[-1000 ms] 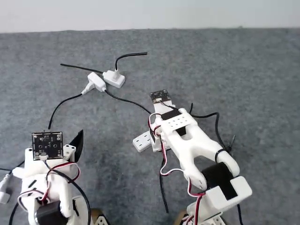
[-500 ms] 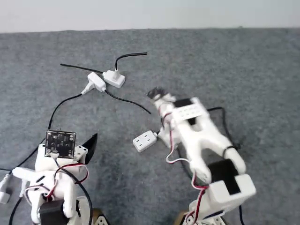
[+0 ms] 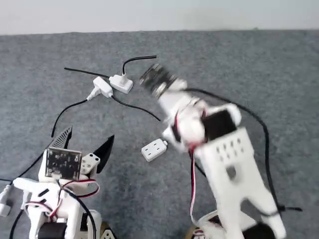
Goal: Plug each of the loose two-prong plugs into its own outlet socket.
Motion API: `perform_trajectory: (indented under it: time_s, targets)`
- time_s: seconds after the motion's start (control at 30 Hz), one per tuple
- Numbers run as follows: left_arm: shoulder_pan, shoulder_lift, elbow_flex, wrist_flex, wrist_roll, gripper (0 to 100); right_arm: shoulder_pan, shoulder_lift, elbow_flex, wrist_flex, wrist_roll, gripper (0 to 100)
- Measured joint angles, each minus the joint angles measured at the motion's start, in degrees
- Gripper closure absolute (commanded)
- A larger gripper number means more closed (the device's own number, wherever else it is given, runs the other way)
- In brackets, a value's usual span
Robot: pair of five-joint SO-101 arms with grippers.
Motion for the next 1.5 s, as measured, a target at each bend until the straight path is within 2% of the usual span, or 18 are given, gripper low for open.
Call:
perform_trajectory:
  time_s: [0.13,0.23,0.33,0.43,0.67,0.87,1.1,1.2,1.33,1.5]
  targets:
    - [4.1,0.0,-1.1,1.2,0.1,64,-12.6,-6.2,-0.1,6.0,1.3,99.1]
    - [9.8,0.0,-3.2,4.0,0.0,64,-16.7,-8.2,-0.1,6.9,0.8,99.1]
    - [16.3,0.0,-6.9,7.4,-0.1,64,-17.0,-8.7,-0.1,6.9,0.6,99.1]
    - [18.7,0.0,-9.6,9.1,-2.1,64,-17.2,-9.1,0.0,6.9,0.8,99.1]
    - [20.0,-0.1,-14.0,12.0,-5.1,64,-17.2,-9.4,3.6,5.4,0.9,99.1]
    - [20.2,-0.1,-15.6,15.0,-8.3,64,-12.4,-9.4,3.8,2.6,0.9,99.1]
    - [20.1,-0.1,-17.9,15.6,-9.1,64,-12.4,-9.4,5.8,2.6,0.9,99.1]
    - [20.1,-0.1,-18.3,15.6,-9.1,64,-13.3,-9.4,7.6,2.6,0.8,99.1]
    - [20.1,-0.1,-18.3,14.5,-9.1,64,-18.0,-9.4,8.3,2.6,0.9,99.1]
    - [20.4,-0.1,-18.3,13.9,-9.1,64,-19.2,-9.4,8.3,2.5,0.9,99.1]
